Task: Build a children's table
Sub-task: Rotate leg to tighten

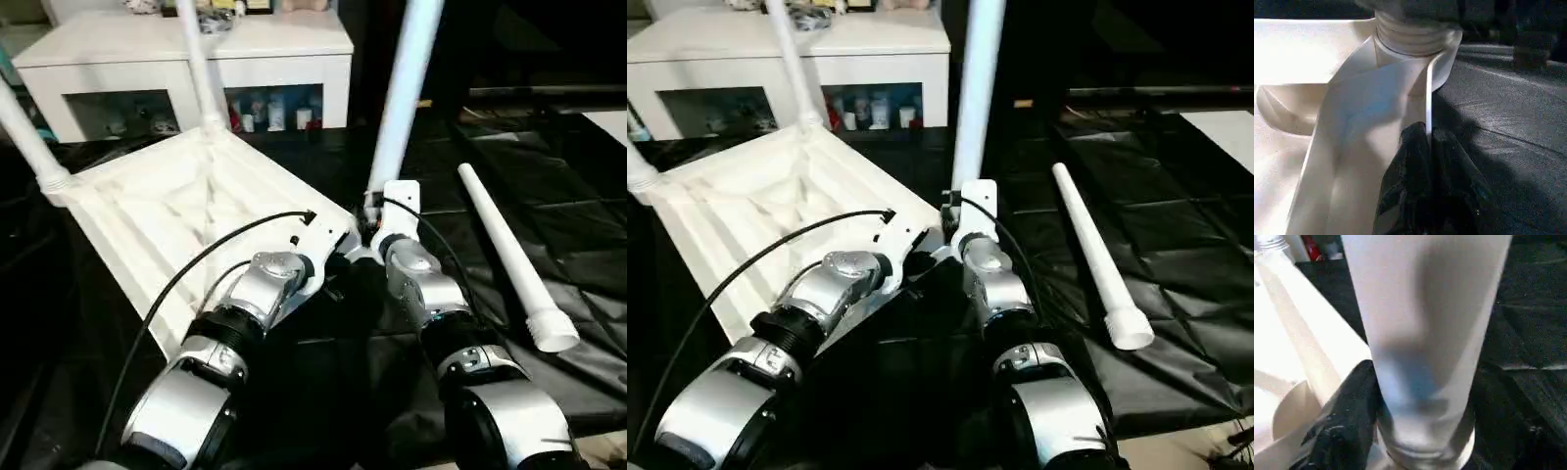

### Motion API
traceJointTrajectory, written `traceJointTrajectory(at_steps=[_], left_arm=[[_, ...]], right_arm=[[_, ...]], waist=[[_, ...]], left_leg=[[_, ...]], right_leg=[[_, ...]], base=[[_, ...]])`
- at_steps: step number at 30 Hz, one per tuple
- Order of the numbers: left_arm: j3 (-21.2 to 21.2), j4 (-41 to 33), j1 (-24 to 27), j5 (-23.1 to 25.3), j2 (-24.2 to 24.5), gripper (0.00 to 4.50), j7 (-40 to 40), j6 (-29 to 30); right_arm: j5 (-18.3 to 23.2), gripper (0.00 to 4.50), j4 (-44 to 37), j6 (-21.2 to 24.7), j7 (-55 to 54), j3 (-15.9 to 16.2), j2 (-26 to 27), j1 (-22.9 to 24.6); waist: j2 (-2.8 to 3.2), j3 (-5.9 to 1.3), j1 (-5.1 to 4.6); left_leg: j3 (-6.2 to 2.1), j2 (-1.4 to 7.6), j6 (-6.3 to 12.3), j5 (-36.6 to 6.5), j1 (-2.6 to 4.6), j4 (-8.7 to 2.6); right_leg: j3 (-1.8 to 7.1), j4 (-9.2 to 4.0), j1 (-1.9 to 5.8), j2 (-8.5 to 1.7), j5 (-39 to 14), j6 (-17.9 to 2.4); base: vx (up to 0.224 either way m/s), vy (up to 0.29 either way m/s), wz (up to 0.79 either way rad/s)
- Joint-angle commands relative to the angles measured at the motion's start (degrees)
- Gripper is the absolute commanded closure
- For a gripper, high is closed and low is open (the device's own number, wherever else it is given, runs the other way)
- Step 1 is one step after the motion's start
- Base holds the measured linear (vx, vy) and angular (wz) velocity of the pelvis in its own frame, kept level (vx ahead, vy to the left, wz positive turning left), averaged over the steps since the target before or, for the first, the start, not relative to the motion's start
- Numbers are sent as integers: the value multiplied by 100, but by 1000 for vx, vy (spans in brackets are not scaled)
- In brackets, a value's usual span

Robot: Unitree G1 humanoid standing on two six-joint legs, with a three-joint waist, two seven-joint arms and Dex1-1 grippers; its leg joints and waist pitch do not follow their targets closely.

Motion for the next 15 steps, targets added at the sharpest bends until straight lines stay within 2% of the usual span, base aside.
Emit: traceJointTrajectory(at_steps=[1,3,7,10,12,15], left_arm=[[21,216,-8,76,65,450,32,-38],[1,214,-4,89,93,450,-13,-53],[0,243,-12,101,153,450,-76,-102],[-12,251,-14,110,191,450,-135,-143],[-52,203,30,126,264,450,-273,-218],[-118,140,83,149,320,450,-432,-348]], right_arm=[[74,123,247,188,260,101,134,190],[79,114,166,170,336,97,112,208],[21,76,-51,49,527,151,10,258],[10,76,-321,-30,810,228,-66,341],[-36,76,-876,-44,1251,422,-243,564],[-58,76,-1230,-5,1452,528,-373,723]], waist=[[-8,-221,40],[-10,-226,54],[-8,-229,58],[-13,-247,79],[-18,-248,107],[-26,-268,117]], left_leg=[[-204,414,144,-2198,2,-519],[-183,418,206,-1964,-17,-516],[-171,423,273,-1827,-28,-505],[-146,429,354,-1595,-21,-482],[-129,427,424,-1479,-30,-469],[-136,436,570,-1126,-83,-447]], right_leg=[[267,-495,160,-547,-2352,-973],[272,-475,174,-540,-2069,-1053],[252,-472,186,-532,-2127,-1101],[253,-435,198,-524,-1746,-1227],[250,-433,214,-519,-1633,-1238],[234,-392,258,-540,-1451,-1285]], base=[[0,0,0],[0,0,0],[0,0,0],[0,0,0],[0,0,0],[0,0,0]])
